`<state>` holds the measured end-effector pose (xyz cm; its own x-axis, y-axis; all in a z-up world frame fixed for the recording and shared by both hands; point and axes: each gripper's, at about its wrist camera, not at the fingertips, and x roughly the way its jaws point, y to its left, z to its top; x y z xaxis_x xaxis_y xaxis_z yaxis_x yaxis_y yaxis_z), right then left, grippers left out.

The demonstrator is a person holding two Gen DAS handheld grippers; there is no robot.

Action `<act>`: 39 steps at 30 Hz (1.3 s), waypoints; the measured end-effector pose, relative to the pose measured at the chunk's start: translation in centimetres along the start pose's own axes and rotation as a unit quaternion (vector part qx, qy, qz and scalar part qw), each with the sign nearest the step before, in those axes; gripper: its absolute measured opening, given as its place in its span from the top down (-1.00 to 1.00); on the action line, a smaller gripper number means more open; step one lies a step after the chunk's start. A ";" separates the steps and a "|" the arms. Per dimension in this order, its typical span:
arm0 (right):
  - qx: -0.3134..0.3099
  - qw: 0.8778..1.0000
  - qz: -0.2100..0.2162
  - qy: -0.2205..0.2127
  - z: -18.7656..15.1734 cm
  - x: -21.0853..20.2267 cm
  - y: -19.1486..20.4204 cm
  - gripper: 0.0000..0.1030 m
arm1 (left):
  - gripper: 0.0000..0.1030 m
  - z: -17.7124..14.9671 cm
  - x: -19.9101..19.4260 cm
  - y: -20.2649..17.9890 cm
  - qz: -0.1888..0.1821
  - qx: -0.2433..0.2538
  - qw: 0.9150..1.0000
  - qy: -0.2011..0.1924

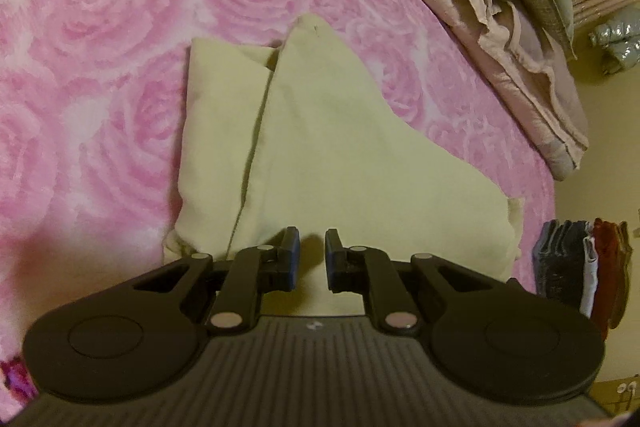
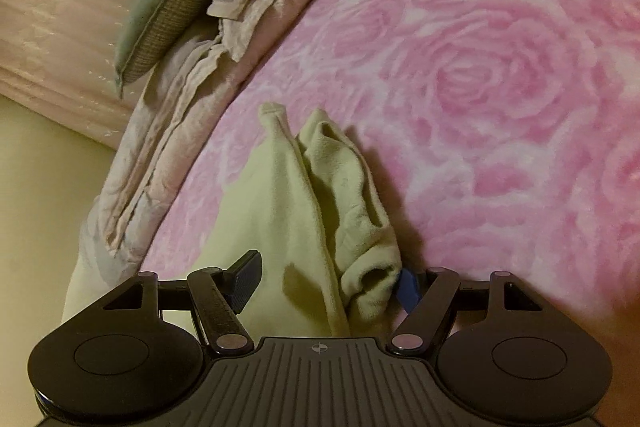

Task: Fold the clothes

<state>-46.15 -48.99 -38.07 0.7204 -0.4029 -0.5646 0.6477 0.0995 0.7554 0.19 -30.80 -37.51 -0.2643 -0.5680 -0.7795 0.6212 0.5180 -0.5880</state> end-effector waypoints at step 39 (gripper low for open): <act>-0.594 0.782 -0.140 0.123 -25.3 11.4 26.1 -0.48 | 0.92 0.4 -8.8 8.5 -0.026 -0.101 0.994 -0.041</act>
<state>-14.75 -28.01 -33.25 0.4400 -0.3871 -0.8103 0.4559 0.8737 -0.1699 8.09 -21.72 -35.57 -0.2265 -0.6434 -0.7313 0.4451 0.5994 -0.6652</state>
